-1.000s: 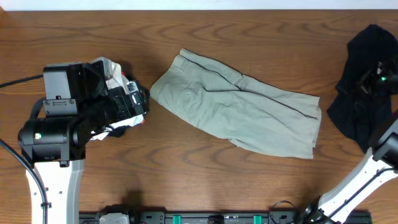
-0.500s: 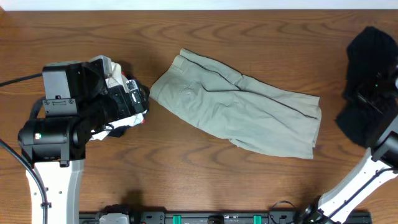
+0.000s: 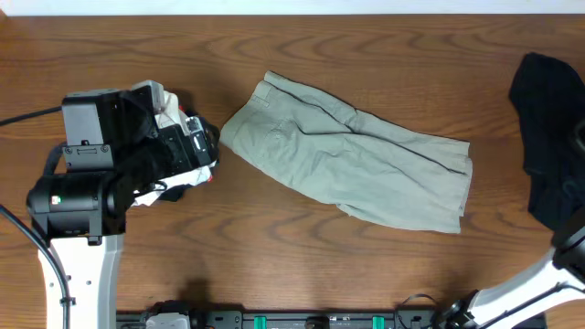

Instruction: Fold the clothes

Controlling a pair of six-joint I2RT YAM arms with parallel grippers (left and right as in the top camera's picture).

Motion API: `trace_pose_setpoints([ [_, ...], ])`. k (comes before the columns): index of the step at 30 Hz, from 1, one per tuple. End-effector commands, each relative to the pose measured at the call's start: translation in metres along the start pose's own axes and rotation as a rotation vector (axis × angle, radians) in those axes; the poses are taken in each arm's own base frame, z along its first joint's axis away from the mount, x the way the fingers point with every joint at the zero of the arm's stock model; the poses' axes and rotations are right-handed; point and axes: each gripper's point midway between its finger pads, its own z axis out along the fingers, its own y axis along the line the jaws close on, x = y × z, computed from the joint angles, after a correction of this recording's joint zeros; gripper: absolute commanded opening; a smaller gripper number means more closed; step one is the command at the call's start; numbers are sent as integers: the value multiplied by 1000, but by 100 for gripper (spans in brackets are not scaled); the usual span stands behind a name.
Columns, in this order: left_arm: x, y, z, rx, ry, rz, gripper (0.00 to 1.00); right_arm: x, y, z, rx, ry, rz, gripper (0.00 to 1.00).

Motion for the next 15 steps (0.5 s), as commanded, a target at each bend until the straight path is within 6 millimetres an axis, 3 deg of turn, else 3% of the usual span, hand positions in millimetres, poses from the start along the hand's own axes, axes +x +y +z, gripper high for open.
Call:
trace_pose_setpoints([
  [1,-1,-1,-3,0,0,109,98,18,80,-31,-270,-7,-214,18],
  [5,5,-2,14,4,67,191,98,50,133,-44,-326,16,-363,41],
  [7,11,-7,28,17,120,241,99,70,155,-40,-339,56,-425,52],
  [9,18,-13,46,29,182,279,99,91,170,-31,-313,100,-480,56],
  [12,31,-19,70,41,272,309,96,111,175,-14,-179,130,-536,60],
  [15,41,-22,86,44,332,318,93,118,158,-1,56,119,-536,66],
])
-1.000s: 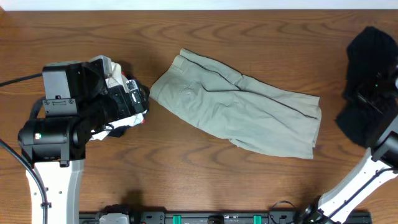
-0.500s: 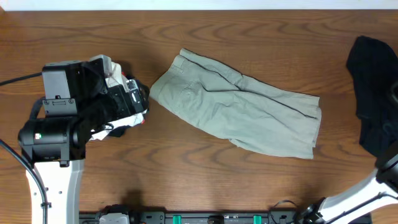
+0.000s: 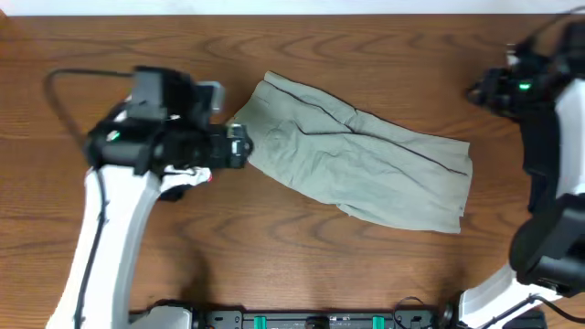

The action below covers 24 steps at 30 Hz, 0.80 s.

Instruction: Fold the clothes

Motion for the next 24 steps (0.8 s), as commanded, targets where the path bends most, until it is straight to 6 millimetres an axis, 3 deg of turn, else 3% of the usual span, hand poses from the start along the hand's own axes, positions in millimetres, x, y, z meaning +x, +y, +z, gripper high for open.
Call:
trace_pose_setpoints([
  [1,0,-6,11,9,34,54,93,9,-35,12,325,34,31,69],
  [2,0,-7,13,9,42,55,93,12,-41,12,391,43,41,75],
  [4,0,-6,14,9,45,54,93,17,-47,18,449,67,42,76],
  [7,-2,-7,13,10,33,65,93,23,-43,37,388,123,47,73],
  [10,-8,-8,14,12,10,93,93,36,1,65,79,227,-109,65],
  [13,-14,-8,15,14,-11,101,93,47,28,75,-83,279,-195,64],
  [17,-17,-8,16,14,-21,104,93,57,42,89,-108,317,-299,75],
  [24,-16,-8,15,14,-20,102,93,62,76,132,-103,304,-461,82],
])
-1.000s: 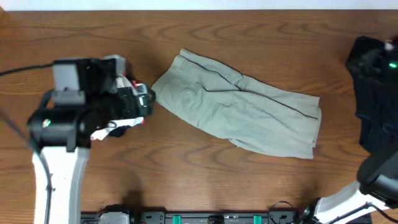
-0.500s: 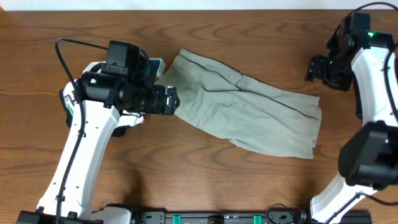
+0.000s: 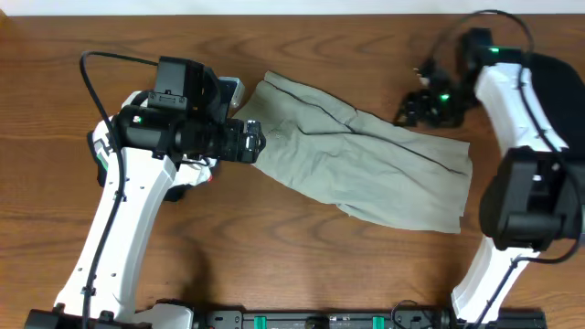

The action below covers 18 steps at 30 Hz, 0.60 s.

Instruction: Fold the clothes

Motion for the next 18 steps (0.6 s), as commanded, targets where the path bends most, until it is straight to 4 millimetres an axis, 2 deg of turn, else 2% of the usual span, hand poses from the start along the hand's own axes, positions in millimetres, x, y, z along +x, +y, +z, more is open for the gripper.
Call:
trace_pose_setpoints([
  [1,-2,-2,-6,-1,-12,19,93,0,19,30,-23,37,-86,82],
  [3,1,-4,-10,-1,-10,18,93,-2,27,47,-28,51,-115,82],
  [5,3,-6,-17,-1,-17,21,93,0,33,62,-30,74,-135,75],
  [8,7,-8,-30,-19,-42,34,93,7,47,76,-45,112,-166,57],
  [10,9,-6,-39,-47,-63,40,93,10,57,79,-52,125,-208,33],
  [11,9,-5,-44,-66,-76,43,94,13,63,78,-57,133,-223,23],
  [14,11,1,-59,-125,-115,50,94,25,88,70,-119,162,-289,4],
  [15,11,2,-62,-139,-125,53,94,29,97,66,-145,167,-307,2],
  [18,12,5,-74,-178,-161,59,94,42,125,45,-206,179,-367,2],
])
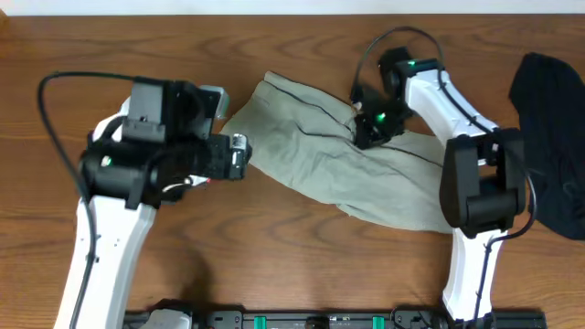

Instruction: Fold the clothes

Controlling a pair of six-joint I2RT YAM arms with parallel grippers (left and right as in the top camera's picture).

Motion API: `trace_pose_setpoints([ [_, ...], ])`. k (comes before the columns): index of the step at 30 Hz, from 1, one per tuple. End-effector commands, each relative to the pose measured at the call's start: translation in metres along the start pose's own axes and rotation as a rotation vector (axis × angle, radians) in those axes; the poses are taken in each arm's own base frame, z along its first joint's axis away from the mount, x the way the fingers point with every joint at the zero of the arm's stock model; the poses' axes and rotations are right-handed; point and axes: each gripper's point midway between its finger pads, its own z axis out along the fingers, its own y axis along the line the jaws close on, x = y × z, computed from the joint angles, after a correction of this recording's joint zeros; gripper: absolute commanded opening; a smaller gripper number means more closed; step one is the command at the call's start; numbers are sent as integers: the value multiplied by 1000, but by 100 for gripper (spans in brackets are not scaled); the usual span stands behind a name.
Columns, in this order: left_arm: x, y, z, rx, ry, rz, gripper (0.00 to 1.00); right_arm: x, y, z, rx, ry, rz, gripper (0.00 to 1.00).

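Note:
Pale green shorts (311,164) lie flat and slanted across the middle of the table, waist at upper left, legs toward lower right. My left gripper (239,157) is at the waist's left edge, low over the cloth. My right gripper (362,130) is over the upper middle of the shorts, near the crotch seam, and its arm crosses the leg ends. From overhead I cannot make out whether either gripper's fingers are open or shut.
A black garment (553,119) lies bunched at the far right edge. A small pile of white, black and red cloth (187,181) shows under my left arm. Bare wooden table (274,265) runs along the front.
My right gripper has moved left from the shorts' upper right edge to their upper middle. My left gripper has drawn back a little to the waist's left edge. The shorts lie as before.
At first both arms stood back, the left over the small pile, the right at the lower right corner. Then the left gripper was at the shorts' waist and the right arm was up at the far right. Now both grippers are over the shorts, which keep their shape.

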Motion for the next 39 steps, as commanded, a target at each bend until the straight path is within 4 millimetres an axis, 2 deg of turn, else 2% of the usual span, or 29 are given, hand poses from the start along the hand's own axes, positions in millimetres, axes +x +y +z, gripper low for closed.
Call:
trace_pose_setpoints([
  [1,-5,10,-15,-81,-50,25,94,1,49,-29,-70,-54,-148,1],
  [4,-6,10,-21,-87,-71,30,94,14,76,-37,-76,-25,-232,1],
  [7,-6,9,-23,-87,-77,31,94,21,96,-35,-66,5,-293,2],
  [8,-6,9,-23,-86,-77,31,94,20,98,-32,-49,9,-308,13],
  [9,-6,9,-23,-86,-76,31,94,17,97,-29,-20,7,-327,37],
  [12,-6,10,-23,-87,-76,31,94,-1,84,-24,96,-39,-288,50],
  [16,-4,9,-23,-86,-71,29,94,-38,42,-38,328,-181,-156,68],
  [19,-2,10,-22,-86,-59,27,94,-66,34,-51,324,-308,-135,82],
  [21,0,10,-22,-86,-53,26,94,-74,39,-53,271,-346,-144,82],
  [24,2,10,-22,-86,-46,24,94,-78,41,-46,222,-349,-147,82],
  [27,2,10,-22,-86,-46,24,94,-76,36,-26,215,-306,-145,85],
  [31,2,10,-22,-86,-45,24,94,-78,30,1,199,-266,-141,81],
  [33,2,10,-22,-86,-45,24,94,-80,36,10,148,-266,-150,73],
  [38,5,10,-22,-87,-35,22,94,-85,53,13,57,-284,-175,26],
  [39,5,10,-22,-87,-34,22,94,-83,59,12,26,-281,-178,20],
])
